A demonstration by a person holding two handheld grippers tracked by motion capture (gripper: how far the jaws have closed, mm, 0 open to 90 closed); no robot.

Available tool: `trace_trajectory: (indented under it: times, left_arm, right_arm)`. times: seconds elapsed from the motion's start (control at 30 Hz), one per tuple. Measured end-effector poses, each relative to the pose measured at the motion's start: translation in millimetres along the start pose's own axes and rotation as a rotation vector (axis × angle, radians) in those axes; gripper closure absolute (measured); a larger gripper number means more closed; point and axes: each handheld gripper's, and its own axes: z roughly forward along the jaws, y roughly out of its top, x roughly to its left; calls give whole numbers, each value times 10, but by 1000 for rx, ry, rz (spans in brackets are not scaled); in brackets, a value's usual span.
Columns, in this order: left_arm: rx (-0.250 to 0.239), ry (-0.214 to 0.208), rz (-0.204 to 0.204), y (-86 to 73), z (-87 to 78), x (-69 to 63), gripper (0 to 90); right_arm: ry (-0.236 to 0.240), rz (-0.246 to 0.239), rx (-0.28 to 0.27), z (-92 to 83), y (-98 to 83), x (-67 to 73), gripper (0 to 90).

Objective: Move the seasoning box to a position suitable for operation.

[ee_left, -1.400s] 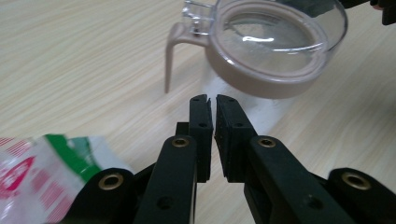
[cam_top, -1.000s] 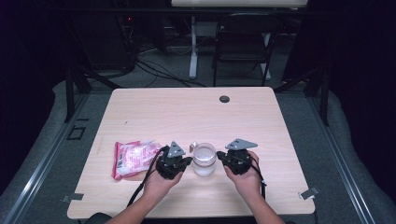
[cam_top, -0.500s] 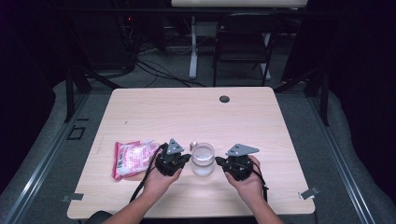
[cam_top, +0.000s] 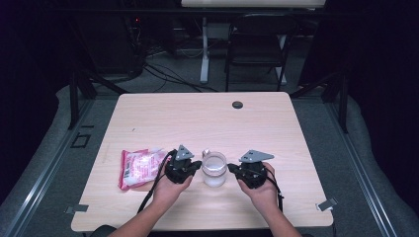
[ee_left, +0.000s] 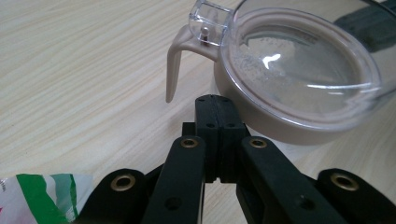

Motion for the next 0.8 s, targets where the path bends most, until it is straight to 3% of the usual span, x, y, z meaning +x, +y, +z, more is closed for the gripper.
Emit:
trace_trajectory:
  times: [0.1, 0.4, 0.57, 0.8]
  left_arm:
    - [-6, 6, -2, 13, 17, 3, 900]
    - [-28, -59, 6, 58, 48, 48, 900]
    - [-21, -10, 16, 56, -41, 43, 884]
    - [-36, 19, 21, 9, -165, 53, 820]
  right_arm:
    - [-3, -8, -1, -14, -13, 41, 900]
    - [18, -23, 2, -129, -92, 118, 900]
    - [32, -56, 7, -152, -108, 185, 884]
    - [84, -79, 11, -109, -73, 232, 869]
